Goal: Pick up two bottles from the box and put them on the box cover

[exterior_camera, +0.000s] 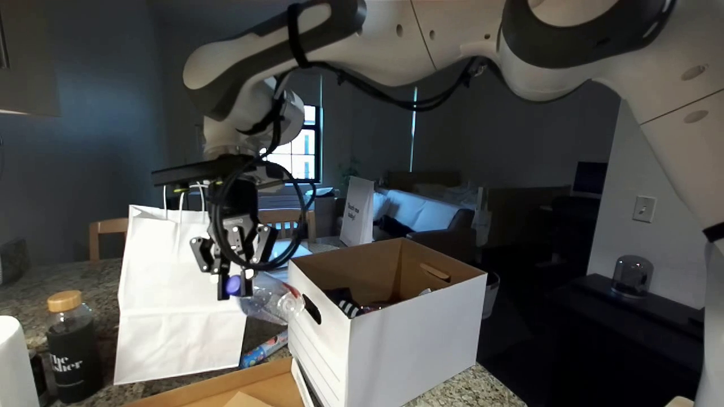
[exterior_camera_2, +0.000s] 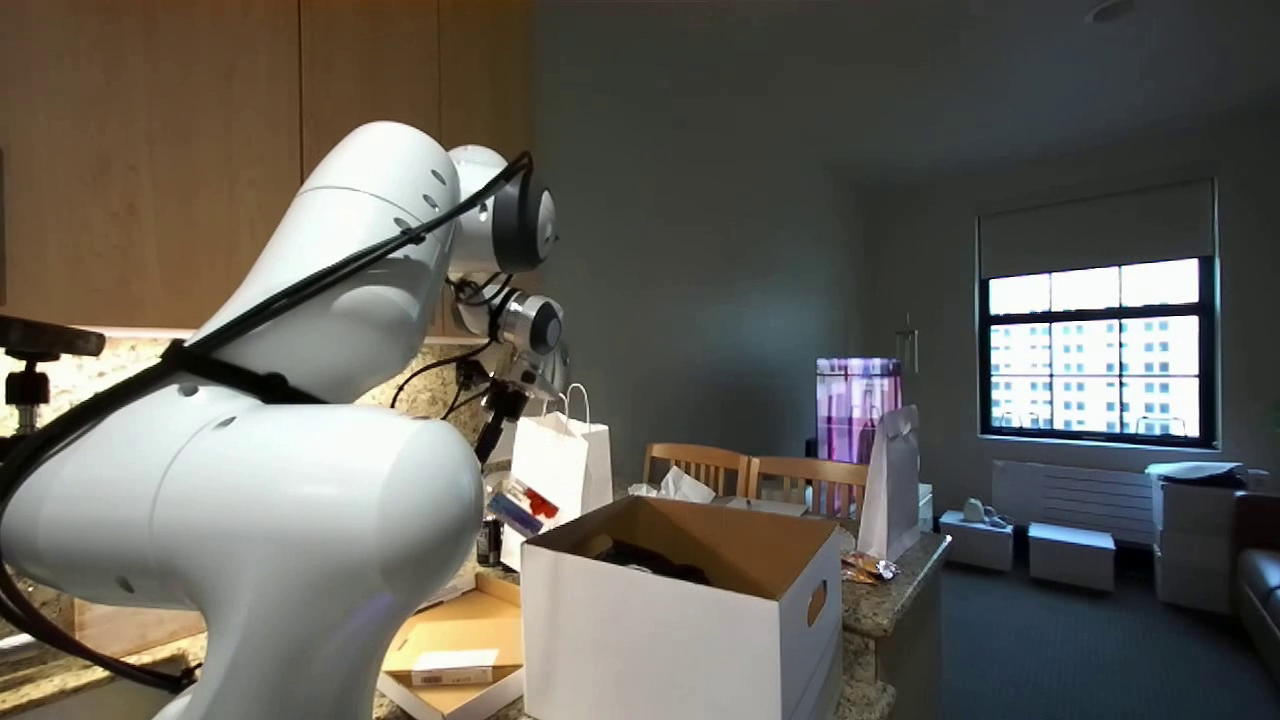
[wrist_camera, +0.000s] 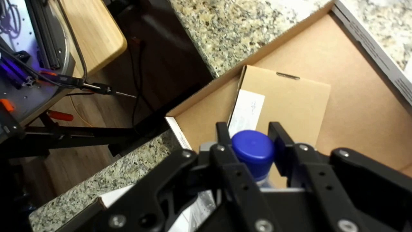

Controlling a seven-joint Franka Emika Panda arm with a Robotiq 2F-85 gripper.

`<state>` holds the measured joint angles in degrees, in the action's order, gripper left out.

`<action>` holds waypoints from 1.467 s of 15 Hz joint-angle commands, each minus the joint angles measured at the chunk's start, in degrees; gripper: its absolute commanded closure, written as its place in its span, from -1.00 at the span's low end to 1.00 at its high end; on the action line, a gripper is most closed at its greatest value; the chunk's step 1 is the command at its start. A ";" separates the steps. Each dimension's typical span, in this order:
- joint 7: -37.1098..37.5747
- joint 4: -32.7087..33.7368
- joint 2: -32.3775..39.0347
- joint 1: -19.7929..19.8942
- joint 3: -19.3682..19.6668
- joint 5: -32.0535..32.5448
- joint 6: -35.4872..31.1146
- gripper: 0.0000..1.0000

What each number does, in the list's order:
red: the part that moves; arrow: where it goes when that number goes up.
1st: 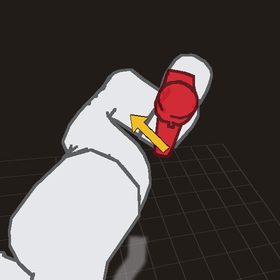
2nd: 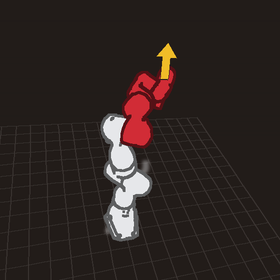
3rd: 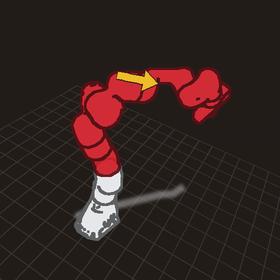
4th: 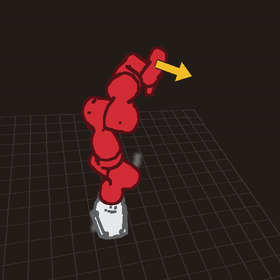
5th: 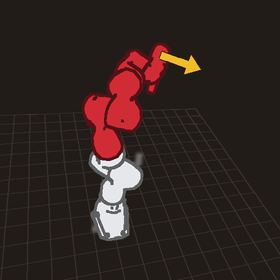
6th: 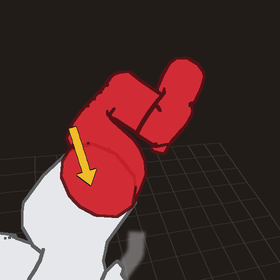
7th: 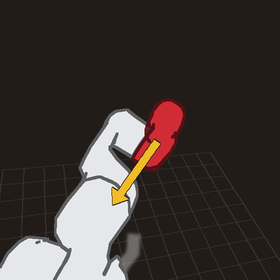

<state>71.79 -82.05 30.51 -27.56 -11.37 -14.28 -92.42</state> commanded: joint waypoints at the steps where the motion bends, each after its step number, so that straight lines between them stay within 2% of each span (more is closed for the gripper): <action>1: -8.88 -3.51 3.60 0.72 -2.69 -1.68 -1.30 0.70; 6: -18.22 -2.02 12.88 -1.01 -4.00 -1.21 -0.55 0.70; 8: -19.40 -1.49 14.86 -2.32 -3.50 -0.53 -3.38 0.70; 9: -19.19 -1.32 15.37 -3.00 -3.08 -0.31 -6.32 0.35; 10: -18.99 -0.94 15.95 -3.49 -2.92 -0.16 -8.71 -0.19; 11: -18.38 -0.41 16.31 -3.98 -2.67 0.18 -11.24 -0.20; 12: -18.07 0.34 16.78 -4.27 -2.53 0.41 -12.91 -0.32; 17: -17.74 6.11 19.33 -3.76 -2.43 -0.47 -11.77 -0.94; 22: -17.16 7.53 18.01 -2.33 -1.85 -0.92 -8.20 -1.00</action>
<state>54.28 -75.05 49.47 -30.69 -13.36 -14.55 -103.13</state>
